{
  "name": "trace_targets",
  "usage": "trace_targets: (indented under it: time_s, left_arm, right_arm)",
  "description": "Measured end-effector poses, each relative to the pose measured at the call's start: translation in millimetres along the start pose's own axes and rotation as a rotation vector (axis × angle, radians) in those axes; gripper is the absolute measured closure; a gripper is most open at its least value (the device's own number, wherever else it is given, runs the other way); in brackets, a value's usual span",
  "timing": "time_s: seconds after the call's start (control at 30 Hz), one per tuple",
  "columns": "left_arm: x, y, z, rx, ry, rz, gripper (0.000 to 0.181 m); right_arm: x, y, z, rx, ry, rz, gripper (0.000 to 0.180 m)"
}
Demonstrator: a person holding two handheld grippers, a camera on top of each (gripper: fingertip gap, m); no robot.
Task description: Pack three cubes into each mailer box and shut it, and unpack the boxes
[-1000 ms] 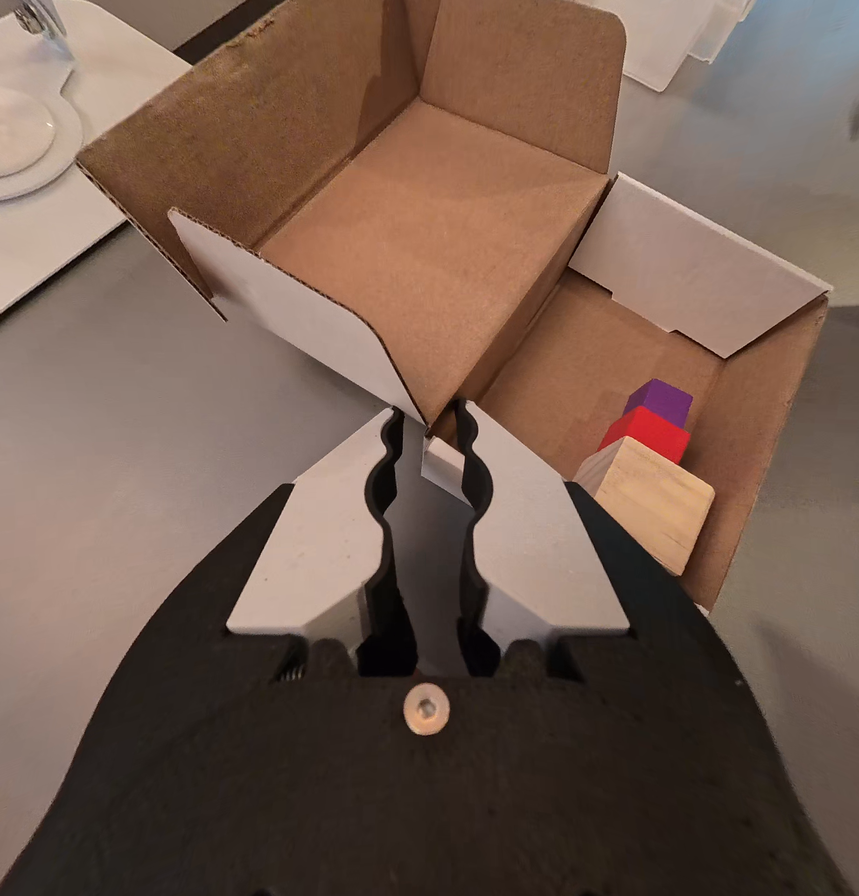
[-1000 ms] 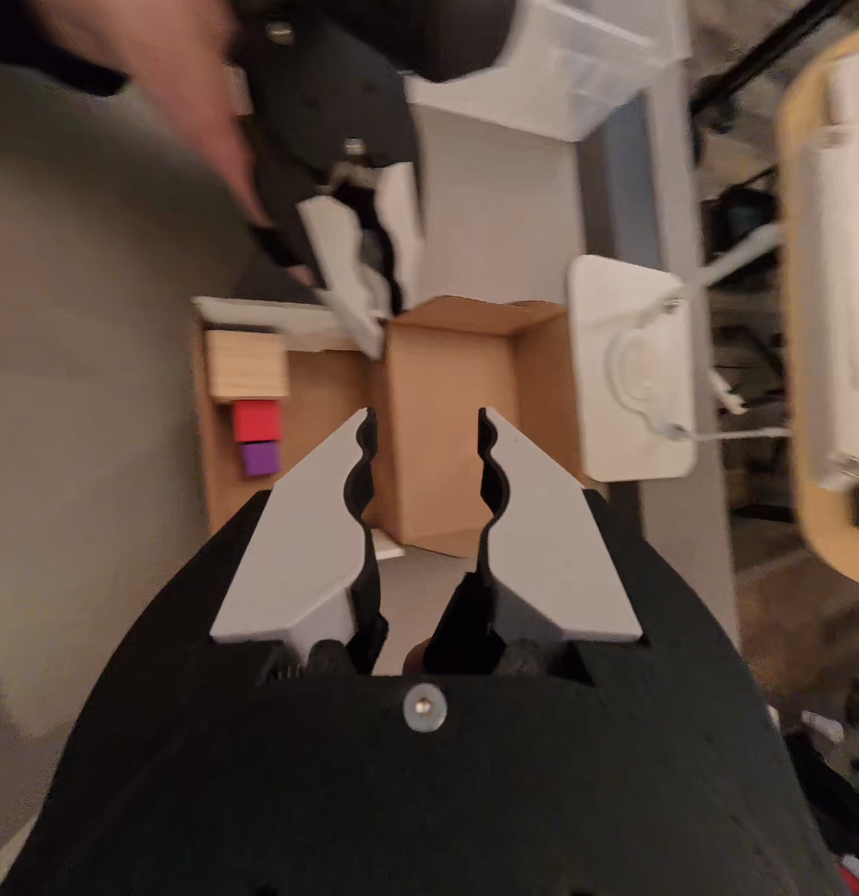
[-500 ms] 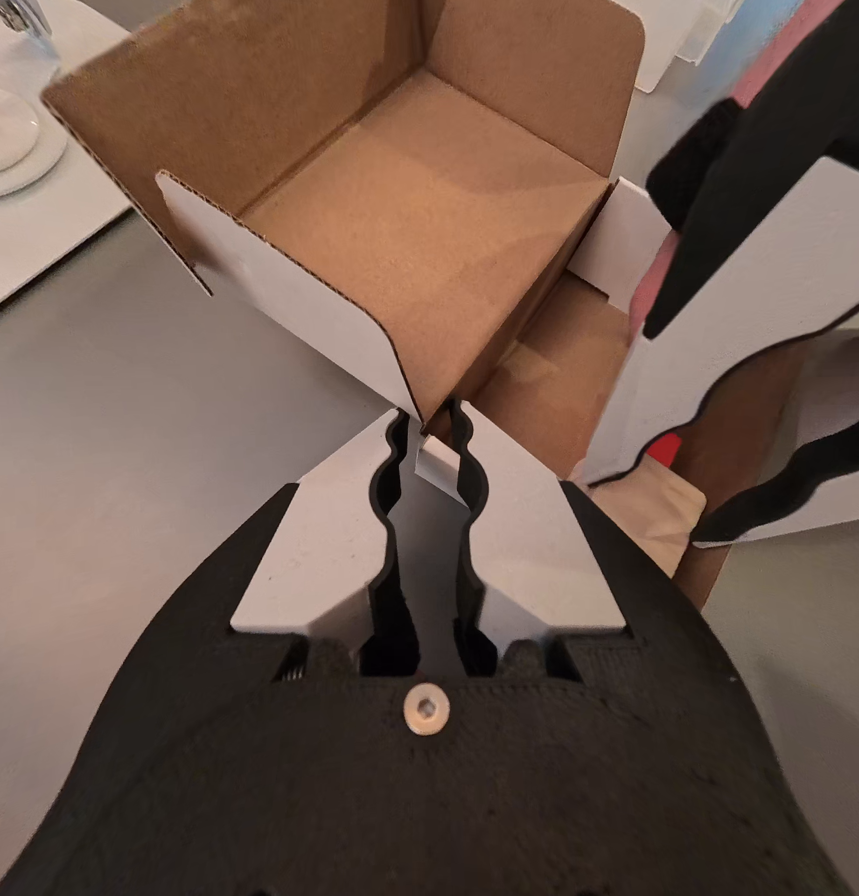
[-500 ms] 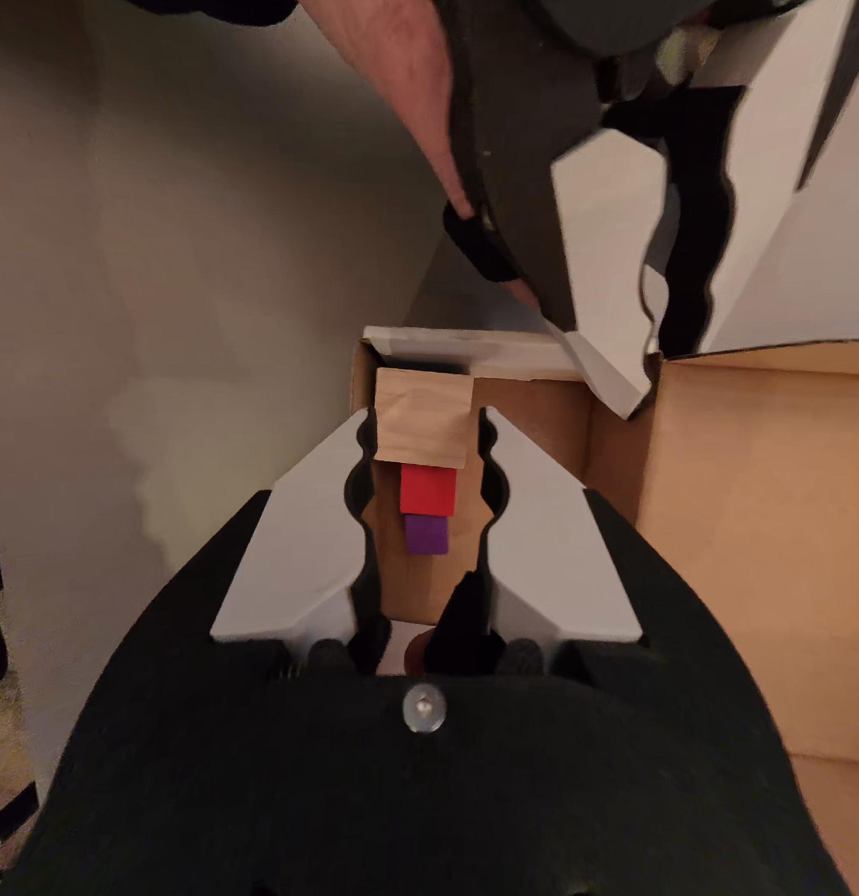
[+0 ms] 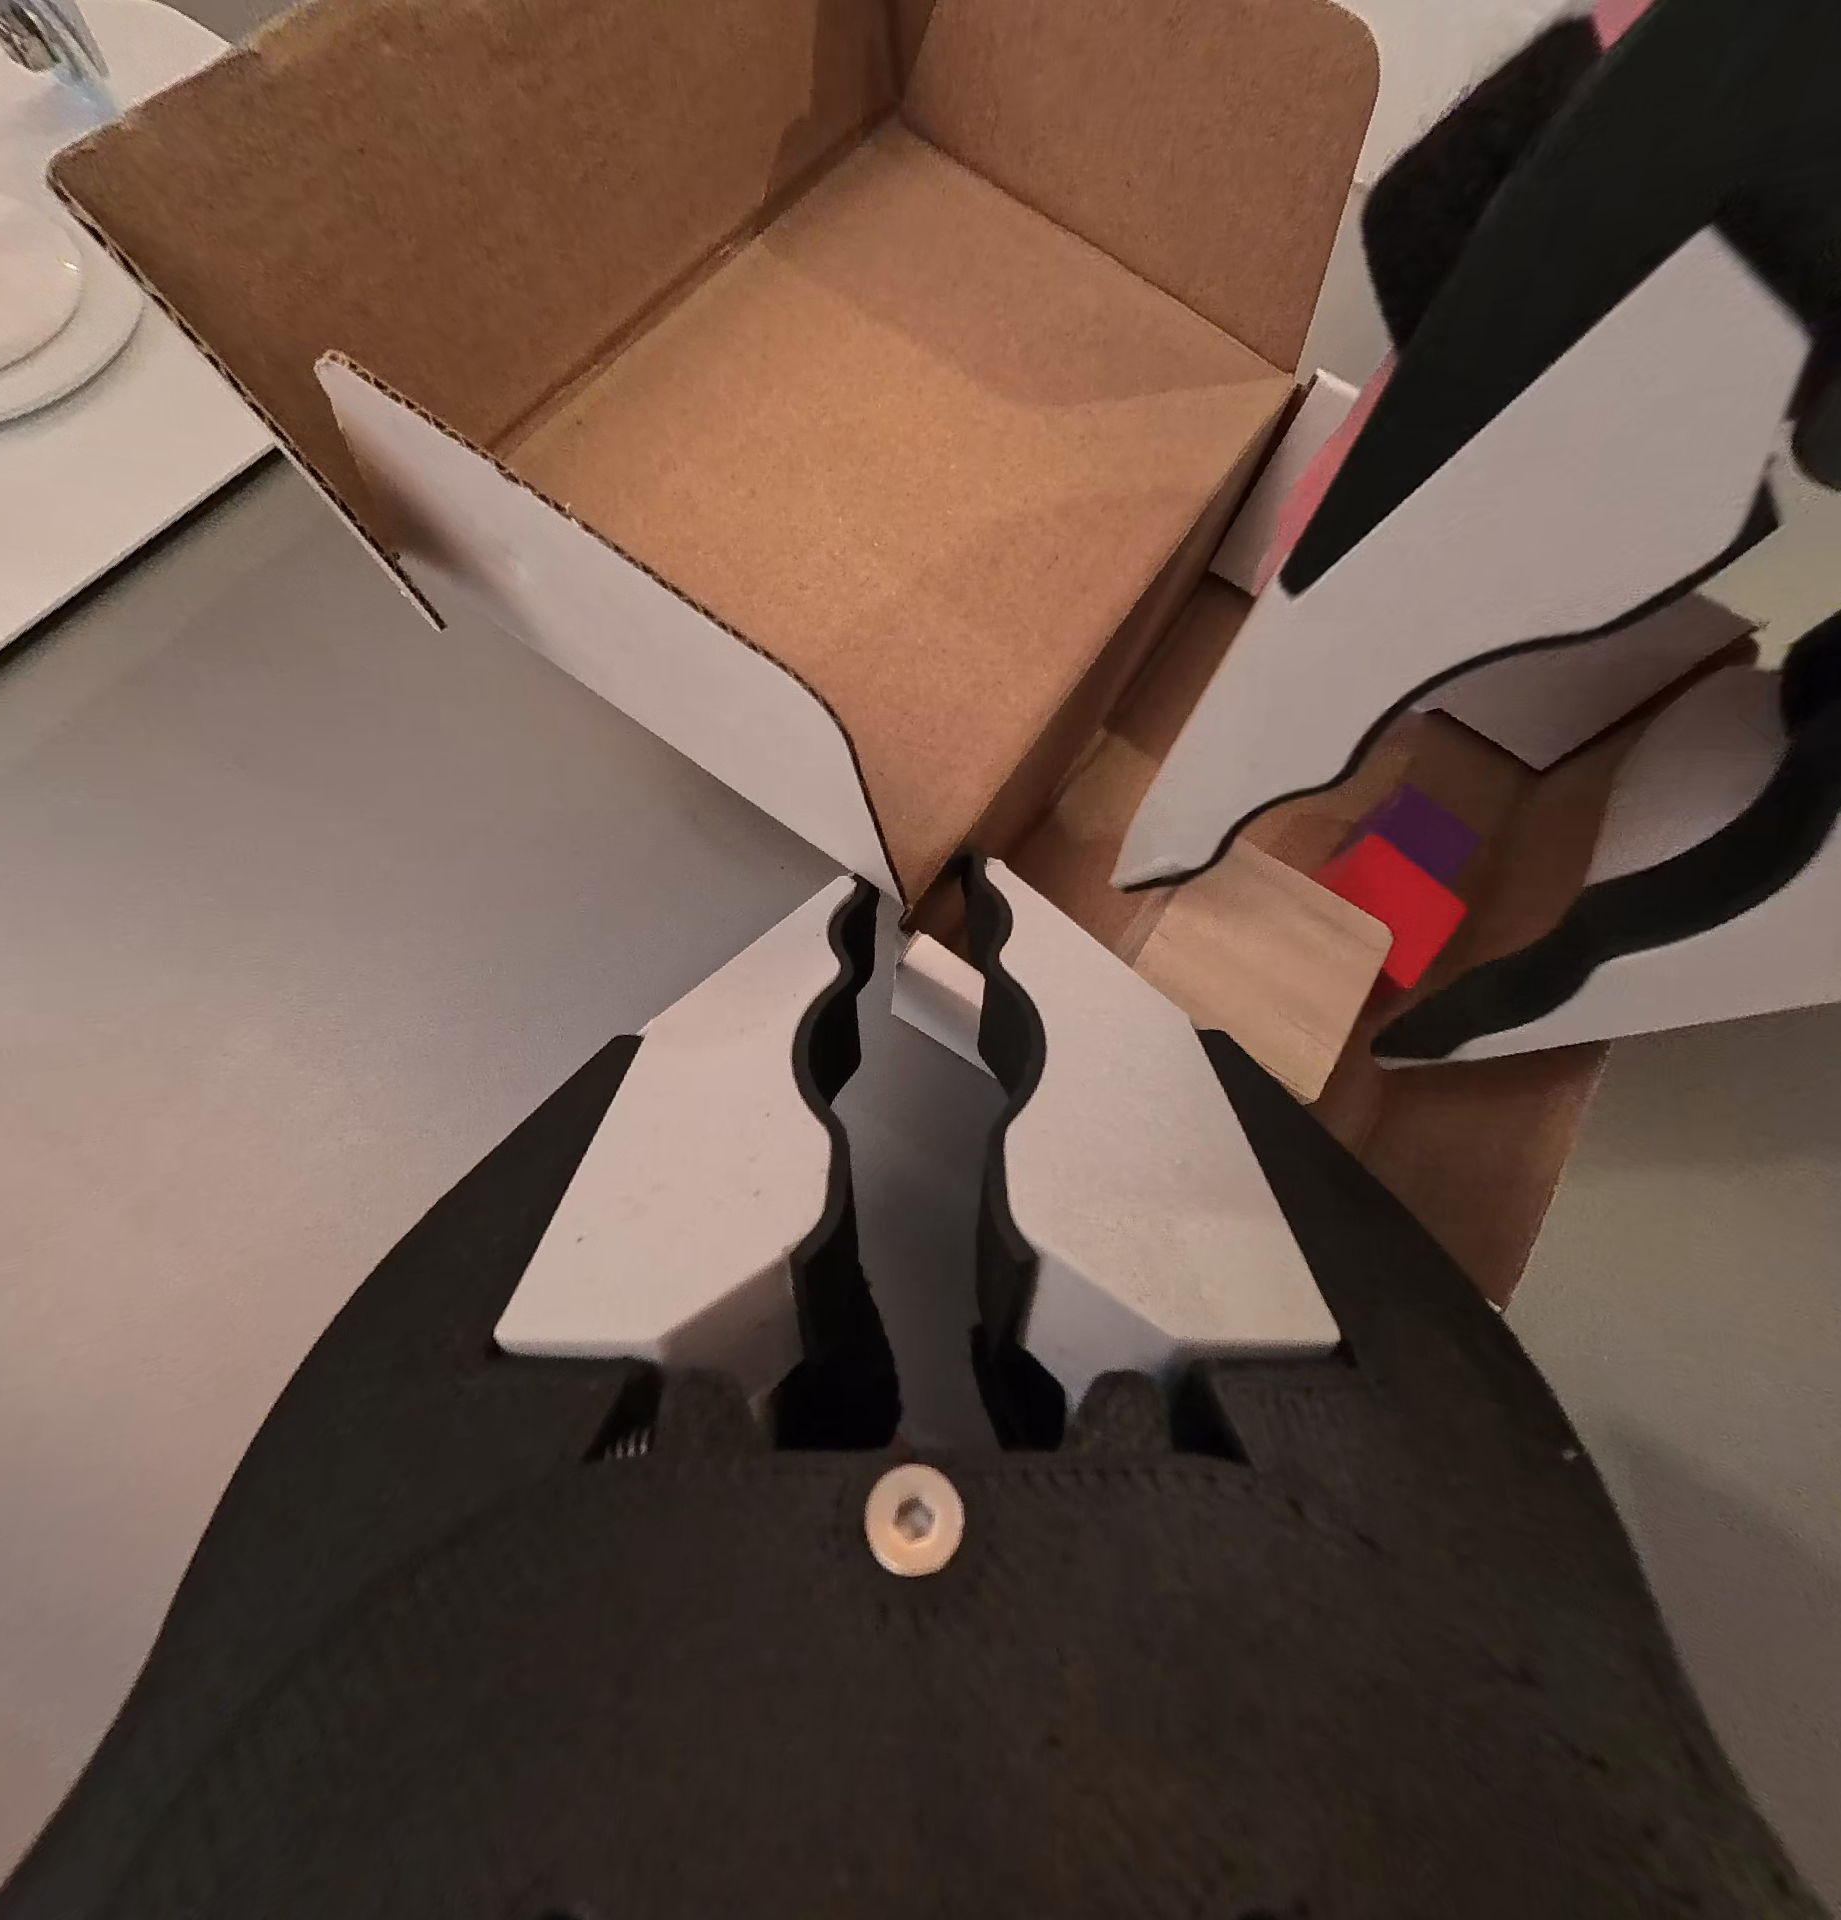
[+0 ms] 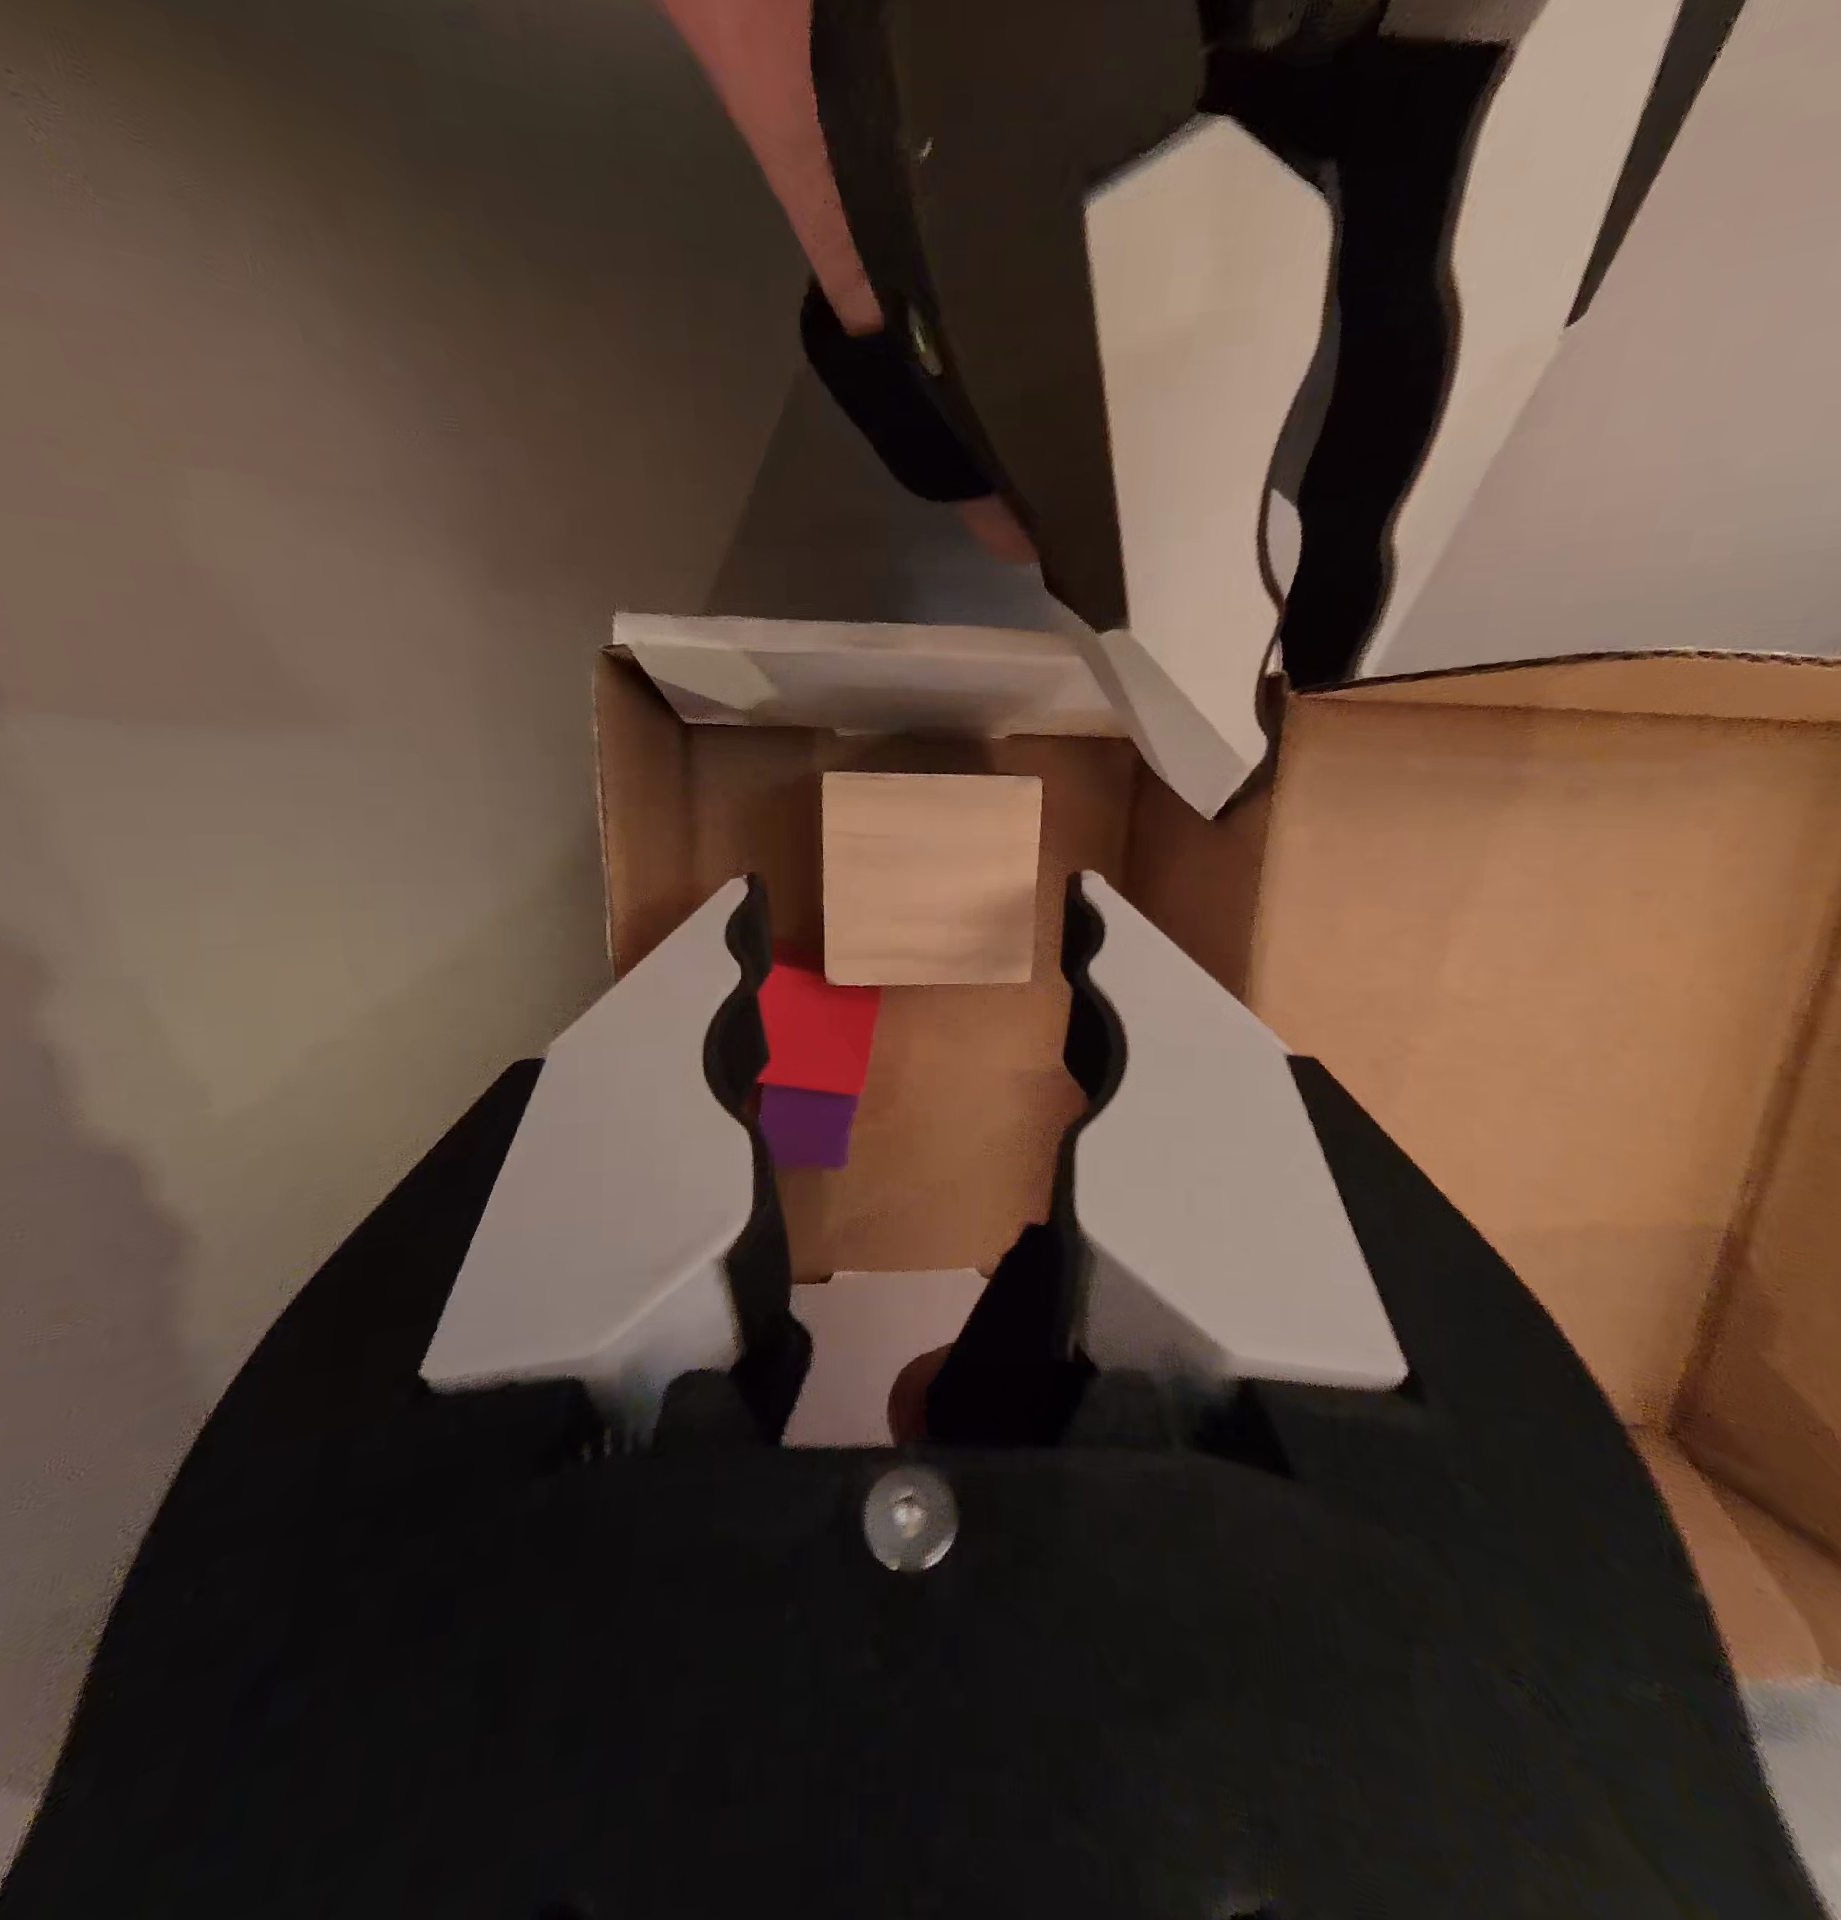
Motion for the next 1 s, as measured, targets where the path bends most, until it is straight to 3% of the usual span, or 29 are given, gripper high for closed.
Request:
trace_targets:
  time_s: [0.03,0.1,0.2,0.37,0.5,0.63,0.83,1.0]
  left_arm:
    - [0,0,0,-0.002,0.001,0.001,0.165]
    - [0,0,0,-0.001,-0.003,0.003,0.165]
    - [0,0,0,0.001,-0.011,0.005,0.165]
    - [-1,1,3,-0.008,-0.017,0.004,0.165]
    - [-1,1,2,-0.020,-0.009,0.010,0.165]
    - [-1,0,2,-0.032,-0.007,0.016,0.165]
    - [-1,0,2,-0.039,-0.008,0.019,0.165]
    - [-1,0,2,-0.044,-0.007,0.021,0.165]
  right_arm:
    - [1,-3,0,-0.002,0.001,-0.006,0.126]
    - [4,-7,1,-0.010,0.003,-0.004,0.138]
    - [3,-1,9,-0.048,-0.021,0.028,0.139]
    - [-16,48,17,-0.111,-0.051,0.215,0.139]
    - [-75,132,41,-0.266,-0.125,0.334,0.139]
    - [-181,178,81,-0.433,-0.171,0.138,0.139]
    - [-296,136,112,-0.310,-0.213,-0.147,0.139]
    - [-322,74,112,-0.159,-0.209,-0.194,0.139]
Point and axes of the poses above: each gripper's, where its closed fingertips meet, y back along the fingers, x out of its top, z = x × y across the jaws, the point moved 3 cm from there along y, back along the fingers, and after that the axes turned 10 degrees about -z, right-handed, at the moved point
